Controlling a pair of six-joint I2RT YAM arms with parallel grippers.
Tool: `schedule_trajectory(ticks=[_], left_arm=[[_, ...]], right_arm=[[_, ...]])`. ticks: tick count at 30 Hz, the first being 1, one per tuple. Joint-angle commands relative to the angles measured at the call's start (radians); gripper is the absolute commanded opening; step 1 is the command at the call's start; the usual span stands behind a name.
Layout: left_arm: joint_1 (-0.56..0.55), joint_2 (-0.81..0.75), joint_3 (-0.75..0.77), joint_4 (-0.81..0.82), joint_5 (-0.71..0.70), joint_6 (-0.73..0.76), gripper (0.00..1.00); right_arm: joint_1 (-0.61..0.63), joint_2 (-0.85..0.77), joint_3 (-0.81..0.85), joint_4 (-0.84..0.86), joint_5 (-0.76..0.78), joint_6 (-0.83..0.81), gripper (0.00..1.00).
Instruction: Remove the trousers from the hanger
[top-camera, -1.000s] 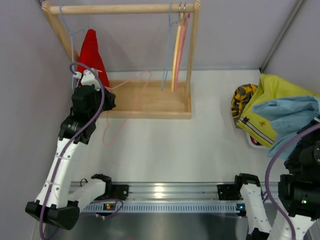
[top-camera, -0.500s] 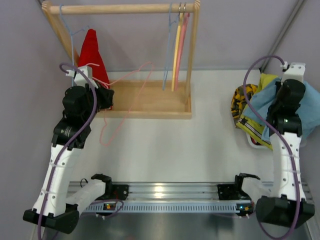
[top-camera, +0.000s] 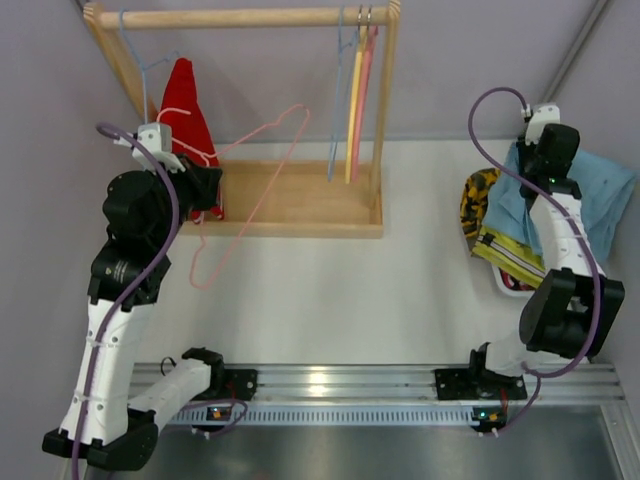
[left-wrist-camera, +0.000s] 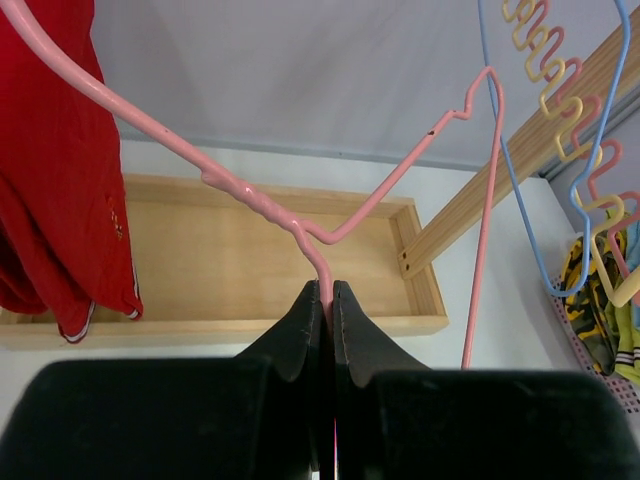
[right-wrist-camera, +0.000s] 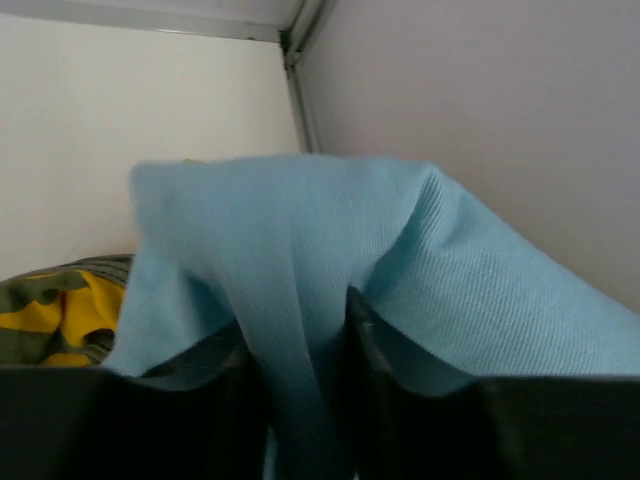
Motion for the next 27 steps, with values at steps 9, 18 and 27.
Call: schedule_trajectory(ticks=[9, 18, 27], left_arm=[[-0.001, 0.139, 0.209, 0.047, -0.007, 0.104, 0.00], [-0.048, 0.296, 0.360, 0.077, -0.216, 0.289, 0.00], [-0.233, 0.478, 0.508, 0.085, -0.438, 0.559, 0.00]], right_arm=[[-0.002, -0.111, 0.096, -0.035, -0.190, 0.071, 0.99], [-0.005, -0.317, 0.179, -0.201, -0.282, 0.112, 0.99], [-0.005, -0.429, 0.231, -0.294, -0.351, 0.184, 0.99]])
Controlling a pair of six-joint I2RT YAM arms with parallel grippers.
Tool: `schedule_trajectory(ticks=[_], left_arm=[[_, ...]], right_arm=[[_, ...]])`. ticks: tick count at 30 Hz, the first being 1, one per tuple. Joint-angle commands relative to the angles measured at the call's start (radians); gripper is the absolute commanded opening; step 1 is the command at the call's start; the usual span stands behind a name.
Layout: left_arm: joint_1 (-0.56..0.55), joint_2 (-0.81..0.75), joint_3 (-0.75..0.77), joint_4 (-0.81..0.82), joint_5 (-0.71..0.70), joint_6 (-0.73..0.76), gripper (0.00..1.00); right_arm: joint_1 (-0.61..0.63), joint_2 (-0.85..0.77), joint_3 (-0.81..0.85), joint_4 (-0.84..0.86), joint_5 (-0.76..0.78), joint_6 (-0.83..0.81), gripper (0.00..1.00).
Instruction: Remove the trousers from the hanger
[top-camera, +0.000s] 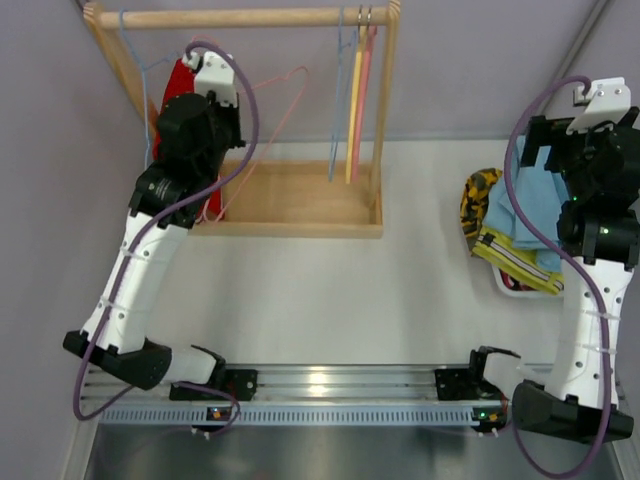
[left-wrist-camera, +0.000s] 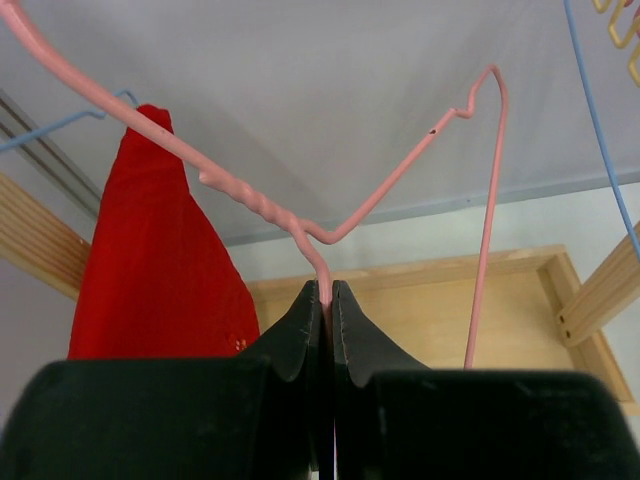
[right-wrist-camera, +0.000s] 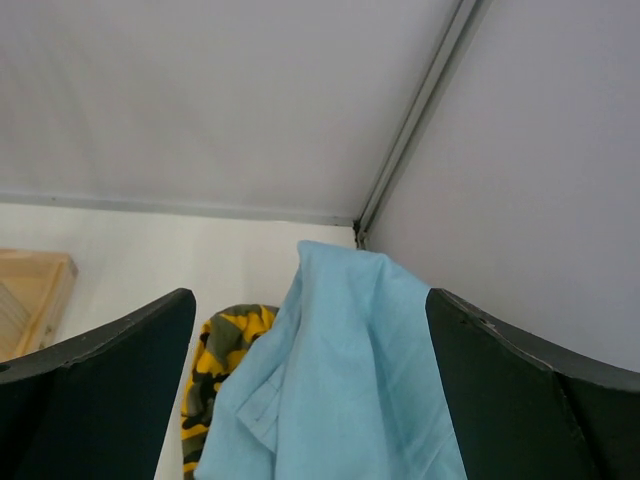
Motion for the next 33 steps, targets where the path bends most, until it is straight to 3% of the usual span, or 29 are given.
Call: schedule_trajectory(ticks=[1, 7, 10, 12, 14, 16, 19, 20, 23, 26, 33], left_arm=[[-0.074, 0.070, 0.099, 0.063, -0.164, 0.184, 0.00], [-0.118, 0.145, 0.184, 0.130, -0.193, 0.307, 0.00], [-0.119, 0.107, 0.112, 0.213, -0.124, 0.301, 0.00], [-0.120, 0.081, 0.101, 0.213, -0.102, 0.220, 0.00], [-0.120, 0.061, 0.098, 0.211, -0.117, 0.168, 0.00], [-0.123, 0.037, 0.078, 0.211, -0.128, 0.149, 0.00], [-0.123, -0.026, 0.012, 0.214, -0.113, 0.105, 0.00], [-0.125, -0.045, -0.035, 0.219, -0.099, 0.090, 0.00], [-0.125, -0.140, -0.173, 0.329, -0.074, 0.150, 0.00], [-0.125, -0.191, -0.250, 0.409, -0.093, 0.270, 0.00], [-0.126, -0.163, -0.262, 0.495, -0.154, 0.506, 0.00]], right_arm=[[-0.005, -0.029, 0.031, -0.054, -0.052, 0.050, 0.99], [-0.006, -0.084, 0.016, -0.066, -0.109, 0.074, 0.99], [-0.006, -0.161, -0.046, 0.004, -0.299, 0.086, 0.99], [-0.005, -0.192, -0.050, 0.061, -0.487, 0.128, 0.99], [-0.002, -0.187, -0.028, 0.140, -0.622, 0.270, 0.97], [0.009, -0.169, -0.024, 0.217, -0.656, 0.437, 0.95], [0.117, -0.117, 0.014, 0.256, -0.576, 0.485, 0.89], [0.242, -0.102, 0.031, 0.238, -0.475, 0.455, 0.88], [0.453, -0.043, 0.073, 0.213, -0.376, 0.392, 0.87], [0.497, 0.001, 0.096, 0.241, -0.365, 0.441, 0.87], [0.501, -0.048, 0.045, 0.288, -0.356, 0.430, 0.89]])
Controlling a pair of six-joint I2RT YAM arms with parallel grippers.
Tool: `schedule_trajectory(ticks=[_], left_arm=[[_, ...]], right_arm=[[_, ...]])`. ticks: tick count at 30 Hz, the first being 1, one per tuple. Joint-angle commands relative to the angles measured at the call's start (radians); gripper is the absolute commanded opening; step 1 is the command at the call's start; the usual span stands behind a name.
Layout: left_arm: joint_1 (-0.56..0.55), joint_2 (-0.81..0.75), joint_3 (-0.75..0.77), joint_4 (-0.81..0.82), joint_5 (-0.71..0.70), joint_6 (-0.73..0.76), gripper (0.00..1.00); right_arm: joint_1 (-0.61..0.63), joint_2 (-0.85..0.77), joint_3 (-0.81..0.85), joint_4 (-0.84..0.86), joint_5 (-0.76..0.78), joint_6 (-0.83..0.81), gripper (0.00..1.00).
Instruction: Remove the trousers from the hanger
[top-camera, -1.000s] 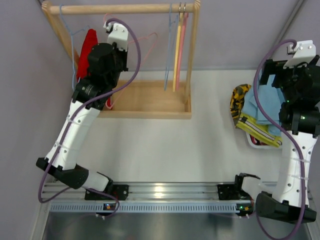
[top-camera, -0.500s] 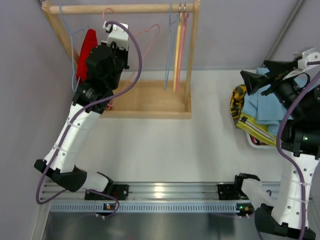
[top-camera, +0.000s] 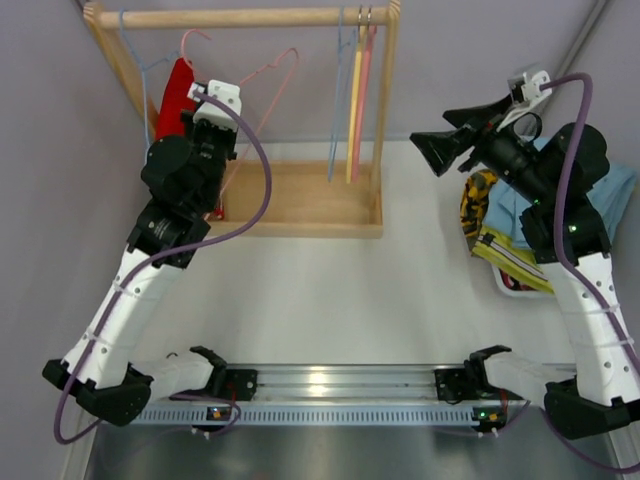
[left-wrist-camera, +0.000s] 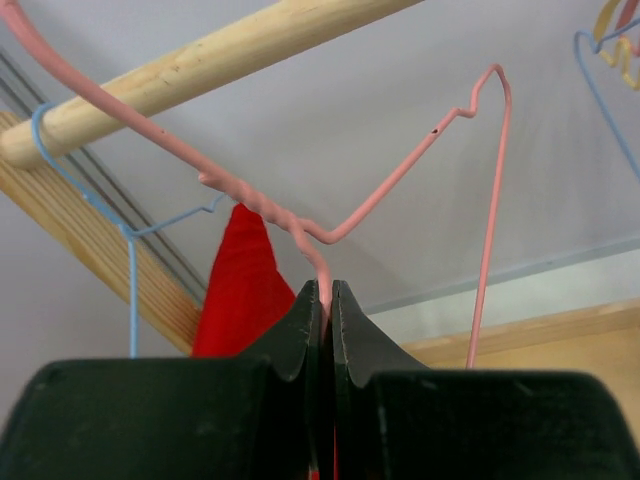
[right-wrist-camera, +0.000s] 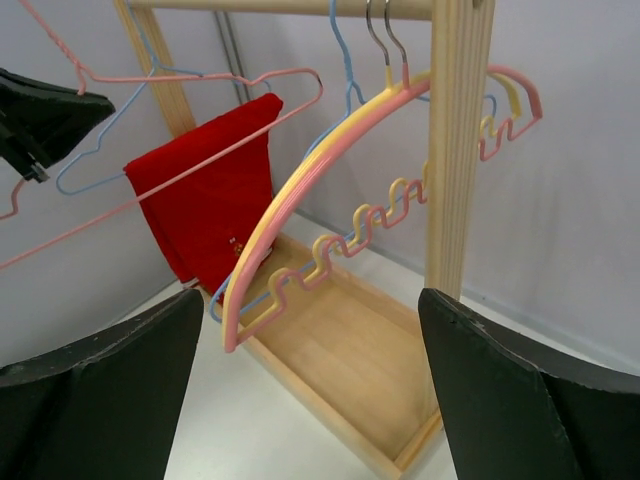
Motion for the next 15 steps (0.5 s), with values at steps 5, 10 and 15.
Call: schedule_trajectory(ticks=[5, 10, 15], left_arm=[[-0.047, 0.180, 0.137, 0.133, -0.236, 0.336, 0.00], [-0.095, 0.273, 0.212, 0.151, -0.316, 0.410, 0.00], [-0.111, 0.334, 0.287, 0.155, -0.345, 0.421, 0.00]], right_arm=[[0.014, -0.104, 0.008, 0.025, 0.029, -0.085, 0.92], [0.012, -0.125, 0.011, -0.010, 0.041, -0.118, 0.93], [0.014, -0.131, 0.014, -0.036, 0.049, -0.122, 0.94]])
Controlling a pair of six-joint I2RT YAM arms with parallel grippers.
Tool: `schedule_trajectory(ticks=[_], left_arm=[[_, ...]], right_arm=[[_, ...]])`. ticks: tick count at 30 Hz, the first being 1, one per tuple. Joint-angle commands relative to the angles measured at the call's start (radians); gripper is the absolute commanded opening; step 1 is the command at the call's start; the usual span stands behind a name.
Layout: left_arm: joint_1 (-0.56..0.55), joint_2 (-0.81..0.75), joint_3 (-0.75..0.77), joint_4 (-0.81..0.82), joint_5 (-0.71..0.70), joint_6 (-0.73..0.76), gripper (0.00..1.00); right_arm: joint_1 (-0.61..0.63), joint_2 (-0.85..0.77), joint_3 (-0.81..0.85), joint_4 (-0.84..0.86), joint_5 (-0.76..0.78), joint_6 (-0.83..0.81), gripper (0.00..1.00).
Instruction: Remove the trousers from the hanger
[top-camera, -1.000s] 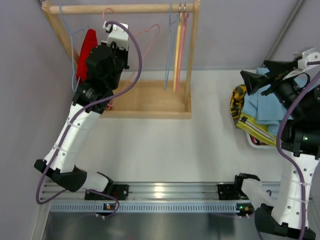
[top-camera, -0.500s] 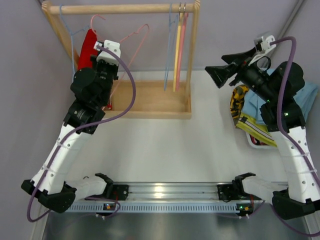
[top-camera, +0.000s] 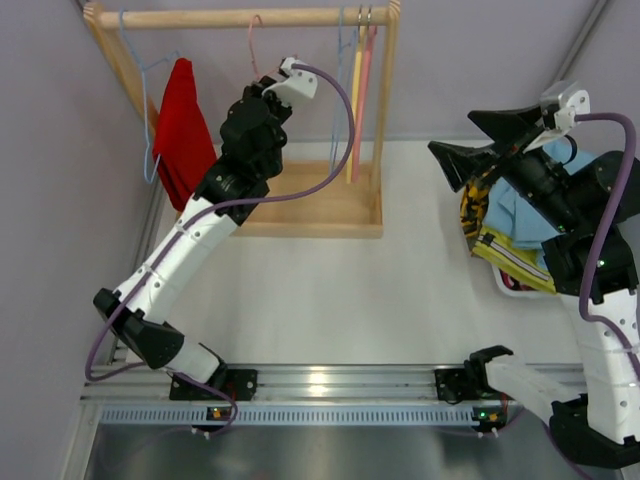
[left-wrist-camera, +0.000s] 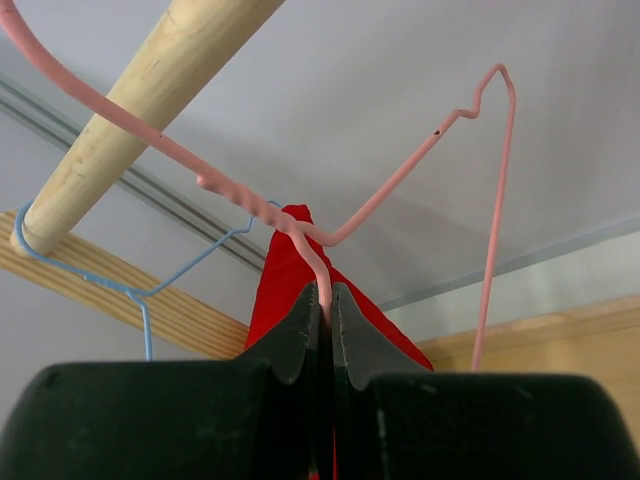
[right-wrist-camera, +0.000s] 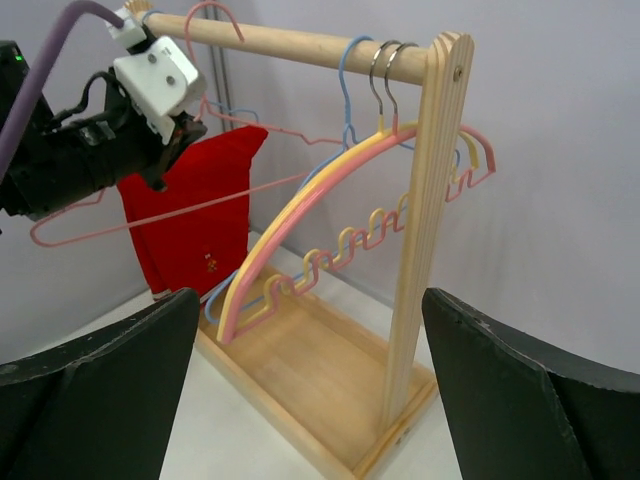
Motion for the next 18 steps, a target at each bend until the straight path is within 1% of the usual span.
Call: schedule_trajectory(ticks=[1, 8, 10, 12, 18], left_arm=[[-0.004, -0.006, 0.093, 0.090, -0.062, 0.032, 0.00], [-0.005, 0.020, 0.132, 0.093, -0.024, 0.025, 0.00], [-0.005, 0.031, 0.139, 0.131, -0.007, 0.038, 0.00], [-0.005, 0.059, 0.149, 0.154, 0.013, 0.051, 0.00], [-0.004, 0.170, 0.248, 0.152, 0.021, 0.053, 0.00]], right_arm=[[0.012, -0.004, 0.024, -0.021, 0.013, -0.026, 0.94], [0.014, -0.003, 0.024, -0.043, 0.024, -0.028, 0.95], [0.014, 0.000, 0.027, -0.046, 0.022, -0.021, 0.95], [0.014, 0.000, 0.028, -0.046, 0.022, -0.015, 0.95], [0.012, -0.009, 0.036, -0.069, 0.025, -0.029, 0.95]])
